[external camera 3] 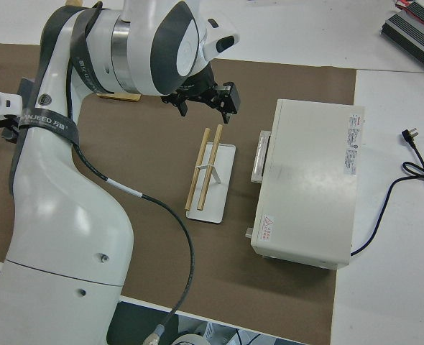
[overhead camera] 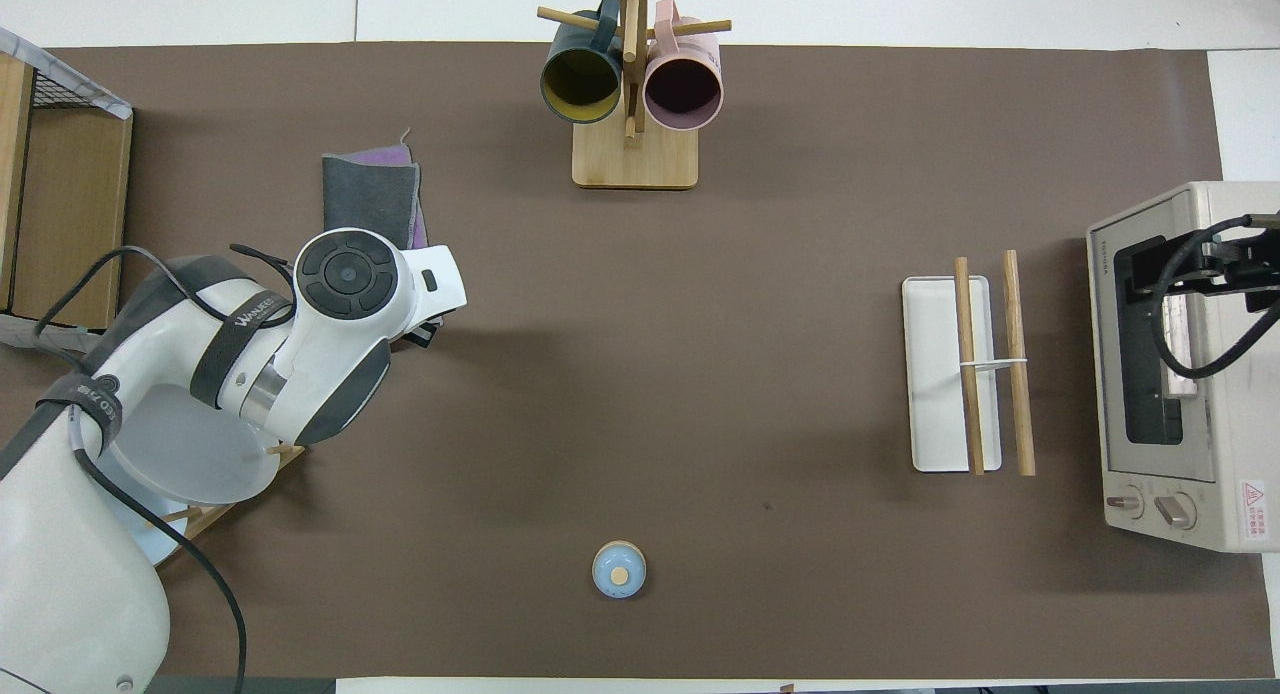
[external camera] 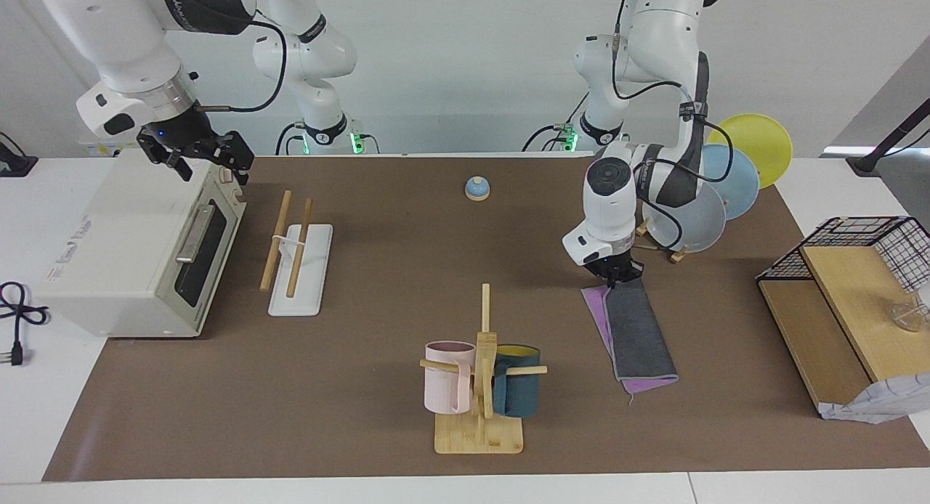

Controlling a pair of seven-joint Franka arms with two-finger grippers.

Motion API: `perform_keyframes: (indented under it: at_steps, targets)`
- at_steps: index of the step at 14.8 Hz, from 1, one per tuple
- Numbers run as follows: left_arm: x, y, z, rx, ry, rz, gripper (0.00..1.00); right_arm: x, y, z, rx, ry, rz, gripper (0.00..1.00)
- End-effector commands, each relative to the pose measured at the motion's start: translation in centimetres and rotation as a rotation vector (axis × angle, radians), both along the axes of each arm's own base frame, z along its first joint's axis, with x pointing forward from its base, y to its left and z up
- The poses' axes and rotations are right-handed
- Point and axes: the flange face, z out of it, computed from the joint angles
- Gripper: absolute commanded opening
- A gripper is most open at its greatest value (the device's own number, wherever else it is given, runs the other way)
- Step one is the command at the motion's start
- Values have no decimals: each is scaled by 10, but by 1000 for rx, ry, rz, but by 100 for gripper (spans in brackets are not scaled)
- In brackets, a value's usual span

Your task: Fold towel and hang on rack

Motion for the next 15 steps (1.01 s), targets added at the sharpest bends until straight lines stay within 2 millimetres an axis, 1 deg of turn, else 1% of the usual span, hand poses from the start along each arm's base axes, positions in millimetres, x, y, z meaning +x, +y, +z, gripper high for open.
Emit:
perform_keyframes:
  at_steps: [1,4,8,9,10,11,13,15]
  targets:
    - [-4,-1,3,-9,-19,35,0,-2,-3,2,-5,2,15,100]
    - [0,-3,11,-80,5,119,0,-2,-3,2,-5,2,15,100]
    - [0,-4,10,-97,6,145,0,-2,-3,2,-5,2,15,100]
    - [0,-4,10,-99,2,168,21,-3,-3,1,-4,4,15,100]
    - [1,-4,11,-101,-2,185,99,-3,-2,0,-4,10,17,100]
    - [1,-5,13,-119,4,203,100,-3,-2,1,-4,7,17,100]
    - [5,-1,27,-182,24,273,100,-3,-3,0,-4,10,15,100]
    - [19,3,48,-234,52,336,100,-3,-4,0,-4,10,14,100]
